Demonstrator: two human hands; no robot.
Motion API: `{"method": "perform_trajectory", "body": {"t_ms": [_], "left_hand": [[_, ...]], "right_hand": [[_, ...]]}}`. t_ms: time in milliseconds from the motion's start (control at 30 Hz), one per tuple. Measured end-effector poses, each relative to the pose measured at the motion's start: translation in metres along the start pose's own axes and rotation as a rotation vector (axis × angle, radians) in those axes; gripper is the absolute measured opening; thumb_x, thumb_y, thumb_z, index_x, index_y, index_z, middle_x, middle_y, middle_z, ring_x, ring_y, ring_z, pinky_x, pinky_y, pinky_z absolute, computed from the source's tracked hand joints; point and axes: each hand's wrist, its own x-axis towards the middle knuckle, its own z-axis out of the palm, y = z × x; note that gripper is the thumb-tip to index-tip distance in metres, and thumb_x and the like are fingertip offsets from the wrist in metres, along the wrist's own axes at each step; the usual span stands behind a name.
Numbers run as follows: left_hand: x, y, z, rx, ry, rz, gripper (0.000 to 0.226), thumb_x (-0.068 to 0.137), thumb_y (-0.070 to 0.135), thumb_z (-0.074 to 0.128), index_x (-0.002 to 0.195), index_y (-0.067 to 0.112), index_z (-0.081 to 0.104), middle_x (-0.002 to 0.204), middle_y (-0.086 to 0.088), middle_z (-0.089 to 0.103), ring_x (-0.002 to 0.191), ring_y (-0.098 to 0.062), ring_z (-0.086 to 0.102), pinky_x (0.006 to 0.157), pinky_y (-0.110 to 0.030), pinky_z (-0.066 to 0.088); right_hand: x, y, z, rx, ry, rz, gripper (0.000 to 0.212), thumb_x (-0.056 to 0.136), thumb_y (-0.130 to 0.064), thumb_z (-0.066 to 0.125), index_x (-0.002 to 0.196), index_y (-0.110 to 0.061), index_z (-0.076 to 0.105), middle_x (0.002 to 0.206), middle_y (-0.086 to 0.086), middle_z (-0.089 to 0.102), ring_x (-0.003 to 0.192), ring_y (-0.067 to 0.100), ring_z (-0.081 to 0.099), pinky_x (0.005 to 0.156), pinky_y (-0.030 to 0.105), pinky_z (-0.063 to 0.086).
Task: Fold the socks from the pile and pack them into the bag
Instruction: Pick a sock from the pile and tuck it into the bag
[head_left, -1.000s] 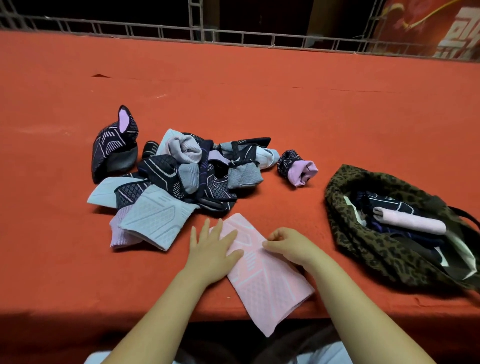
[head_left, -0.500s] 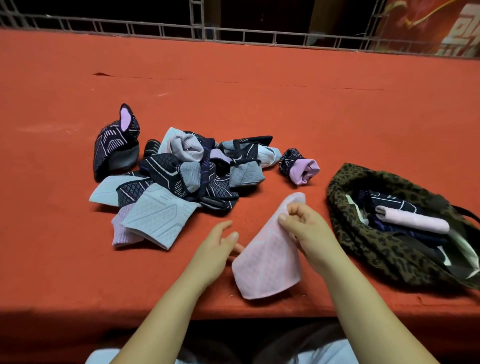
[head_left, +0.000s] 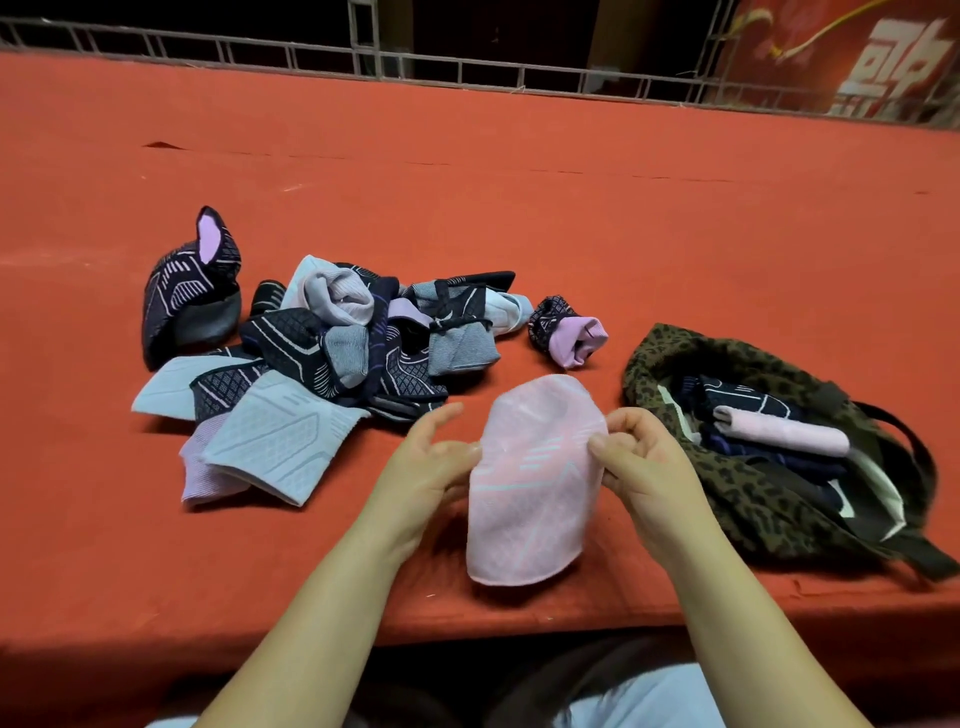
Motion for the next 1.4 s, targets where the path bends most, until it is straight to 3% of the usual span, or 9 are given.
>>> {"method": "perform_trajectory", "body": {"t_ms": [133,267,500,567,767,1000,1100,1200,1400], "left_hand": [[0.001,0.008,-0.006,0.125,-0.002,0.184,0.053,0.075,0.001,0.066,0.121,0.024,0.052,0.066,0.006,0.061,0.063,-0.006,0.055,0.063,-0.018,0.046],[0.004,0.012,-0.009,0.293,-0.02,0.31,0.046,0.077,-0.003,0.067,0.109,0.028,0.06,0.07,0.01,0.058,0.071,-0.002,0.053,0.076,-0.015,0.045],[0.063,0.06,-0.006,0.629,0.135,0.442,0.035,0.082,0.007,0.067,0.111,0.027,0.065,0.079,0.017,0.062,0.066,0.012,0.055,0.07,-0.007,0.043],[0.073,0.069,-0.007,0.698,0.116,0.442,0.035,0.081,0.009,0.069,0.111,0.026,0.065,0.082,0.015,0.062,0.069,0.007,0.056,0.066,-0.006,0.044],[0.062,0.028,-0.025,1.047,-0.166,0.291,0.016,0.08,0.012,0.068,0.08,0.027,0.064,0.076,0.01,0.06,0.068,0.003,0.052,0.071,-0.021,0.041],[0.04,-0.008,-0.046,1.165,-0.391,0.253,0.022,0.08,0.041,0.048,0.098,0.034,0.057,0.11,0.013,0.054,0.111,-0.007,0.044,0.1,-0.021,0.032],[0.037,-0.01,-0.045,1.266,-0.361,0.285,0.014,0.085,0.048,0.039,0.091,0.039,0.047,0.095,0.011,0.053,0.094,-0.01,0.045,0.087,-0.028,0.034],[0.032,-0.013,-0.043,1.218,-0.31,0.302,0.018,0.094,0.03,0.047,0.08,0.036,0.038,0.078,0.01,0.051,0.076,-0.007,0.042,0.071,-0.027,0.03],[0.024,-0.019,-0.036,1.097,-0.186,0.215,0.016,0.097,0.028,0.044,0.082,0.033,0.039,0.075,0.008,0.052,0.07,-0.007,0.046,0.064,-0.03,0.031]], "right_hand": [[-0.007,-0.002,-0.012,-0.173,-0.009,-0.011,0.043,0.079,0.001,0.07,0.112,-0.023,0.057,0.059,-0.007,0.057,0.065,0.006,0.054,0.073,0.017,0.044],[-0.003,-0.007,-0.019,-0.357,-0.073,-0.008,0.033,0.076,0.0,0.073,0.094,-0.028,0.071,0.063,-0.007,0.06,0.065,0.004,0.054,0.071,0.02,0.044],[0.062,-0.037,-0.003,-0.581,0.011,-0.212,0.029,0.075,-0.012,0.076,0.091,-0.035,0.069,0.089,-0.001,0.071,0.082,0.006,0.063,0.08,0.02,0.047],[0.072,-0.042,-0.001,-0.621,0.012,-0.255,0.027,0.076,-0.011,0.076,0.095,-0.03,0.07,0.087,-0.004,0.07,0.081,0.003,0.063,0.074,0.01,0.045],[0.051,0.015,-0.015,-0.82,-0.112,-0.092,0.024,0.073,-0.01,0.076,0.077,-0.032,0.065,0.078,-0.009,0.067,0.072,0.005,0.059,0.069,0.019,0.044],[0.019,0.042,-0.027,-0.928,-0.35,-0.114,0.015,0.066,-0.034,0.07,0.077,-0.035,0.06,0.101,-0.019,0.059,0.107,0.004,0.048,0.092,0.011,0.031],[0.014,0.037,-0.026,-0.94,-0.395,-0.148,0.011,0.08,-0.028,0.064,0.083,-0.034,0.055,0.1,-0.016,0.06,0.105,0.001,0.047,0.09,0.016,0.036],[0.008,0.035,-0.023,-0.958,-0.383,-0.161,0.01,0.091,-0.023,0.056,0.087,-0.028,0.049,0.086,-0.014,0.056,0.082,-0.002,0.047,0.073,0.018,0.036],[0.002,0.044,-0.011,-0.843,-0.213,-0.1,0.012,0.093,-0.021,0.053,0.085,-0.024,0.044,0.064,-0.007,0.044,0.058,0.003,0.039,0.062,0.033,0.035]]}}
